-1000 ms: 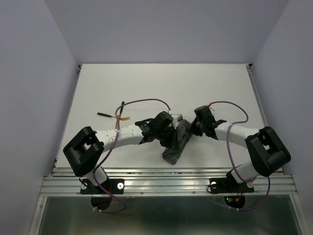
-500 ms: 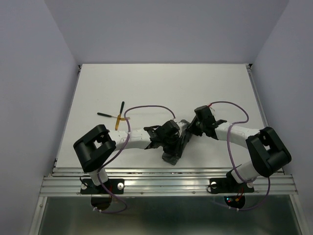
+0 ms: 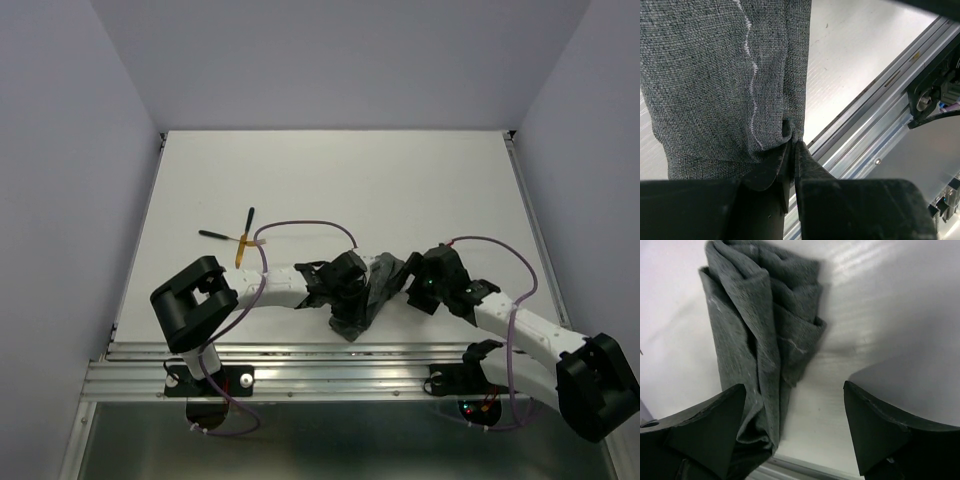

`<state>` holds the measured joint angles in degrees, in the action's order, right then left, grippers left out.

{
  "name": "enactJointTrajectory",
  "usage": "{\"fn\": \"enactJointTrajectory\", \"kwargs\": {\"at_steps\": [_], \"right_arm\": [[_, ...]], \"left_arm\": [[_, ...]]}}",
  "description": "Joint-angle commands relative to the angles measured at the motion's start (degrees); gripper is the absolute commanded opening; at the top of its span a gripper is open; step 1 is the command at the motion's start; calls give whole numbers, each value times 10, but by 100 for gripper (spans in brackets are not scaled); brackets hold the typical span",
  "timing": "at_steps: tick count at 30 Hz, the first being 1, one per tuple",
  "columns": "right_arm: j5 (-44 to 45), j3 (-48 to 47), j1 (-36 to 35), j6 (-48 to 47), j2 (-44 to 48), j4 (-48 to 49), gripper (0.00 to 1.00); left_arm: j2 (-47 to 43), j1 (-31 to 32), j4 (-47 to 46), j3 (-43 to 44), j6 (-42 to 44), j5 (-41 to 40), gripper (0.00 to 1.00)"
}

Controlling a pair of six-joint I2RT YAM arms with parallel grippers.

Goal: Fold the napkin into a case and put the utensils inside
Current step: Fold the 2/3-rectangle-folded napkin at the center of the board.

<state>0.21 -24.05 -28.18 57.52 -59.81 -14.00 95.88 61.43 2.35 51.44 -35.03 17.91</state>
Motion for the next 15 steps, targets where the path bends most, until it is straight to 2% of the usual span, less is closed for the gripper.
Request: {"fn": "enactJointTrajectory", "kwargs": {"at_steps": [1,4,8,12,15], "right_arm": [[-50,36,-3,44,55,-5,85],[-63,62,-3,59,90,-1,89],[-83,94,-8,76,104,31,89],[-91,105,-25,91,78,80,89],[-82,107,-46,110,44,108,83]], "left_arm": [[-21,5,0,-12,1,-2,12],[-22,5,-2,-13,1,-2,9],[-22,4,-8,-13,1,1,5],[-24,5,-13,-13,1,4,2],[-31,5,-19,-17,0,5,1]]}}
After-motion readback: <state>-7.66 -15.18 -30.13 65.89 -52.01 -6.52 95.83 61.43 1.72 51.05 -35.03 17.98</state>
